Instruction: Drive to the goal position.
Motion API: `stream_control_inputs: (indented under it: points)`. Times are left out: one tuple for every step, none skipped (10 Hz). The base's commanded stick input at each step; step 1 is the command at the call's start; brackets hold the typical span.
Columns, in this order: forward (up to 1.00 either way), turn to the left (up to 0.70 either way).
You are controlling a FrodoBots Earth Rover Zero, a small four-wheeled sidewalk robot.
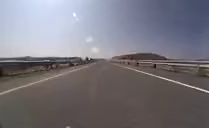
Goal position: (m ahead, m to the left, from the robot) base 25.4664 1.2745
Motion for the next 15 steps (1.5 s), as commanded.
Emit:
stream_control_inputs:
  points:
    - [1.00,0.00]
    - [1.00,0.00]
    - [1.00,0.00]
    - [1.00,0.00]
    - [1.00,0.00]
    - [1.00,0.00]
    - [1.00,0.26]
    - [1.00,0.20]
    - [1.00,0.14]
    - [1.00,0.07]
    - [1.00,0.01]
    - [1.00,0.00]
    - [1.00,0.00]
    - [1.00,0.00]
    - [1.00,0.00]
